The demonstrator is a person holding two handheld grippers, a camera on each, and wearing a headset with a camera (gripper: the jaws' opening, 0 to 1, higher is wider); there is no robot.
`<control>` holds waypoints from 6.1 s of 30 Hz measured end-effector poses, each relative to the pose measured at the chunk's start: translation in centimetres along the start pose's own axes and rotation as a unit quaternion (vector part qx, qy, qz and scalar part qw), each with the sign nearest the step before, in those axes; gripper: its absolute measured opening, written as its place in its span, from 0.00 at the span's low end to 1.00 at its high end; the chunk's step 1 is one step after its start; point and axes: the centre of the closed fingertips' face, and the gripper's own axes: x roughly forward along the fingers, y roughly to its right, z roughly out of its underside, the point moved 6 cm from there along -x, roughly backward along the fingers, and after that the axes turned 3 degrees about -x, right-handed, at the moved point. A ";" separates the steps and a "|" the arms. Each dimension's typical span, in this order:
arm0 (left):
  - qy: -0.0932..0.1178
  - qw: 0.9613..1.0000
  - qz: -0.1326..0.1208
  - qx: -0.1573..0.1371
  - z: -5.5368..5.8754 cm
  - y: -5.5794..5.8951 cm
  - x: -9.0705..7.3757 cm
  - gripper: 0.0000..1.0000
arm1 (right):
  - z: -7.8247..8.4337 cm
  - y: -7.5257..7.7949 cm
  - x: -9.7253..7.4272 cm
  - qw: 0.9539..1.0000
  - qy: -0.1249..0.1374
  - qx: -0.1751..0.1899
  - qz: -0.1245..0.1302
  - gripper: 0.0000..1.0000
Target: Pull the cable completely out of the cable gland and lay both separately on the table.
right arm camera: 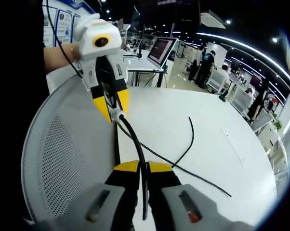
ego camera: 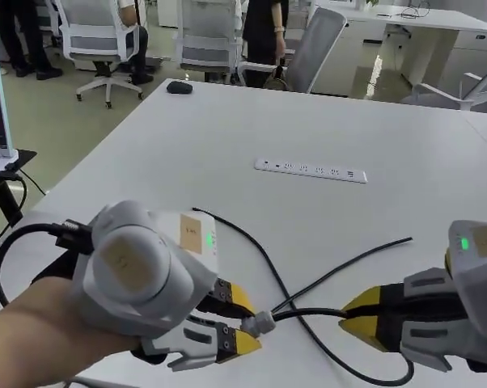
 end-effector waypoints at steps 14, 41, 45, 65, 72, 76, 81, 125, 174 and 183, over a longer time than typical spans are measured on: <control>0.000 1.000 0.002 -0.003 -0.1 0.1 0.1 0.17 | 4.7 2.1 -0.4 0.995 -0.066 0.055 0.047 0.04; -0.016 0.999 0.014 0.028 -1.1 1.2 1.2 0.17 | -4.6 -3.5 3.4 0.994 0.028 -0.021 -0.107 0.12; -0.016 0.999 0.018 0.029 -1.1 1.2 1.2 0.17 | -4.1 -3.5 3.1 0.994 0.022 -0.023 -0.105 0.10; -0.034 0.999 0.008 0.036 -0.2 0.2 0.8 0.17 | -1.3 -1.4 0.3 0.998 0.015 0.023 -0.055 0.04; -0.028 0.999 0.009 0.027 -0.2 0.1 0.5 0.17 | -0.2 -1.1 -0.4 0.998 0.011 0.036 -0.043 0.04; -0.026 0.999 0.008 0.025 -0.2 0.0 0.4 0.17 | 0.3 -0.7 -0.8 0.999 0.005 0.039 -0.029 0.04; -0.027 0.999 0.004 0.023 -0.1 -0.2 0.1 0.17 | 1.0 0.0 -1.3 0.999 -0.006 0.041 -0.011 0.04; -0.029 0.999 0.000 0.016 -0.2 0.2 -0.2 0.17 | -6.3 -2.8 0.1 0.996 0.045 -0.001 -0.071 0.14; -0.052 0.997 -0.023 0.042 0.7 -0.8 -1.4 0.17 | -4.1 -1.6 -0.8 0.998 -0.002 -0.008 -0.056 0.03; -0.051 0.998 -0.033 0.036 0.8 -1.2 -2.0 0.17 | -2.9 -1.3 -2.5 0.996 -0.035 -0.017 -0.076 0.03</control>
